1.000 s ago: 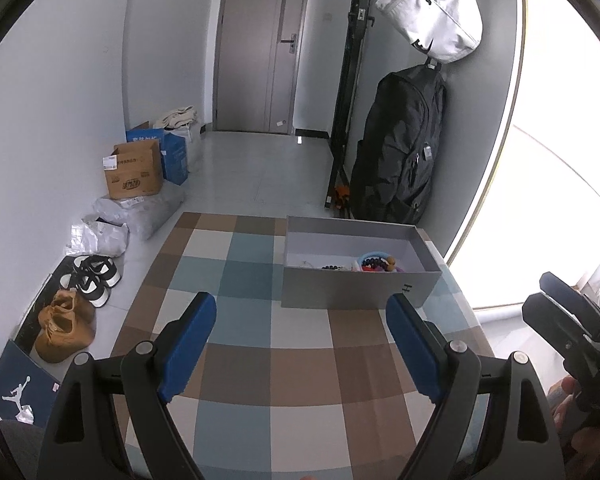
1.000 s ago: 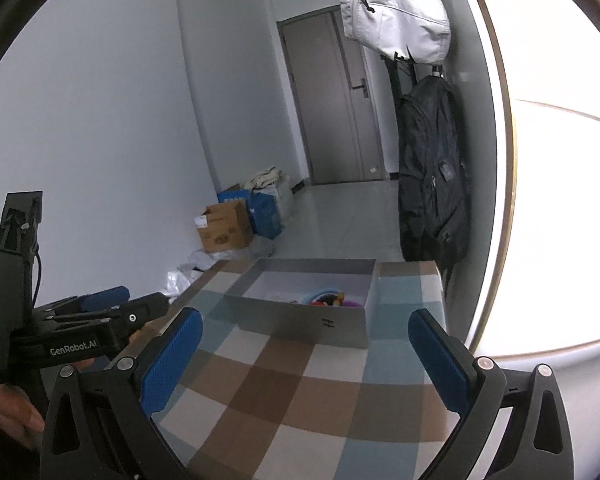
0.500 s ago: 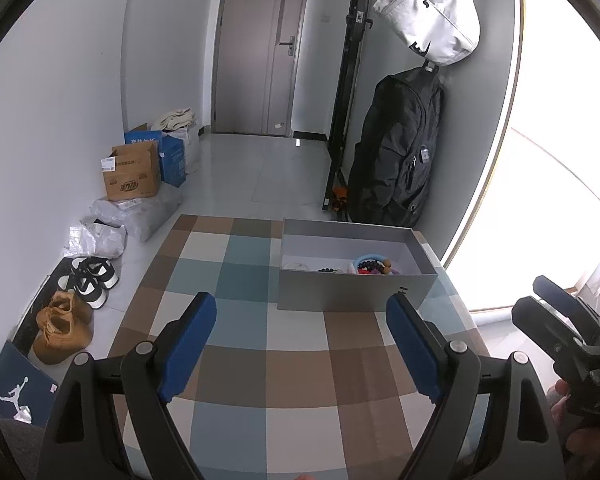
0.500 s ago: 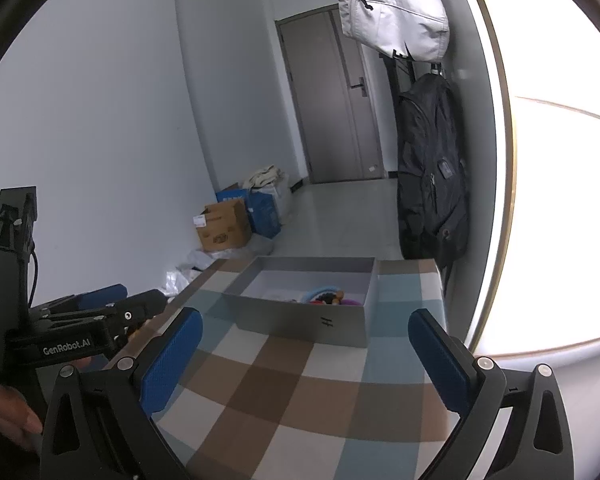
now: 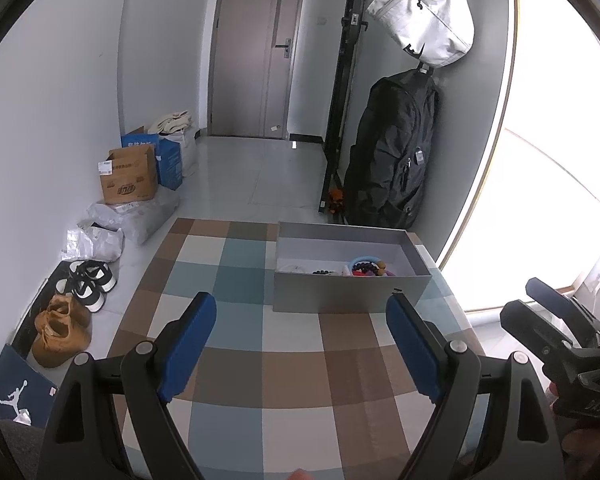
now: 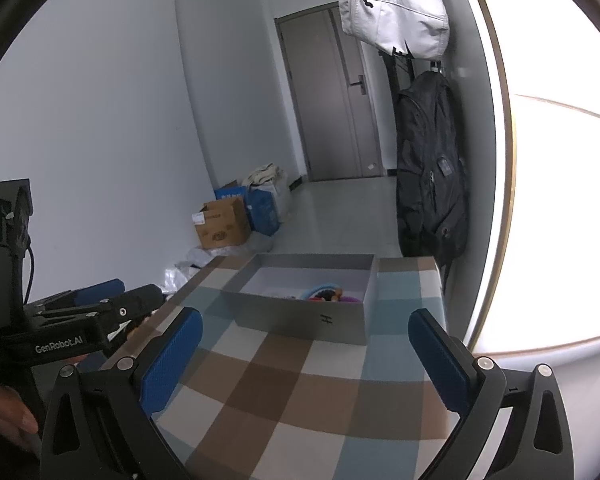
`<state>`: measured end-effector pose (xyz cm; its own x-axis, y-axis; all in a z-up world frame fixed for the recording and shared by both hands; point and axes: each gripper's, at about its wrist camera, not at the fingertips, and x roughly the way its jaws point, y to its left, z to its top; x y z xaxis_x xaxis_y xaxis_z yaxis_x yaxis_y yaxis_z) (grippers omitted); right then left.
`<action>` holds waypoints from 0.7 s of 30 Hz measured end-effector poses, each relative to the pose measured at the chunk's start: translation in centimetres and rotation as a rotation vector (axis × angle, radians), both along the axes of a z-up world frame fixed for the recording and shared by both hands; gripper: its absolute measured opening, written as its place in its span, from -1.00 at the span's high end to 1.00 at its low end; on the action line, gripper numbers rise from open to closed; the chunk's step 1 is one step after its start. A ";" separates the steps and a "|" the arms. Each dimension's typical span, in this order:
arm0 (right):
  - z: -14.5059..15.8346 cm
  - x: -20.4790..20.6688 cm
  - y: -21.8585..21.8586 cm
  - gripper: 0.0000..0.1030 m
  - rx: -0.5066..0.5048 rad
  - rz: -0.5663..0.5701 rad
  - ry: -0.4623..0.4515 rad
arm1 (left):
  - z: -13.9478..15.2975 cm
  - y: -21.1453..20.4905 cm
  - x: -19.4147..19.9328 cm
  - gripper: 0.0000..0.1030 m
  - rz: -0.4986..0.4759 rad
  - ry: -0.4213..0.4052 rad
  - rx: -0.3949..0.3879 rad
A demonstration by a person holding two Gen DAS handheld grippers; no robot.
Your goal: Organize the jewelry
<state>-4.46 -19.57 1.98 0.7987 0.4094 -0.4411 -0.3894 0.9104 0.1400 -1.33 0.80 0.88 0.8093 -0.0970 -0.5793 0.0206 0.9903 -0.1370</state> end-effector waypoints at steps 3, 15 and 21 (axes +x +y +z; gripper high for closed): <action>-0.1 0.0 -0.1 -1.00 -0.001 -0.002 0.002 | 0.0 -0.1 -0.1 -0.63 -0.001 -0.002 0.000; -0.4 0.1 0.0 -1.00 -0.006 0.000 0.008 | 0.1 -0.3 -0.1 -0.63 -0.003 0.006 -0.006; -0.5 0.2 0.0 -1.00 -0.006 0.001 0.013 | 0.1 -0.4 0.0 -0.63 0.001 0.008 -0.008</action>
<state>-4.30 -19.57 1.46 0.7925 0.4076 -0.4538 -0.3885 0.9108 0.1396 -1.38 0.37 1.01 0.8045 -0.1013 -0.5853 0.0189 0.9892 -0.1451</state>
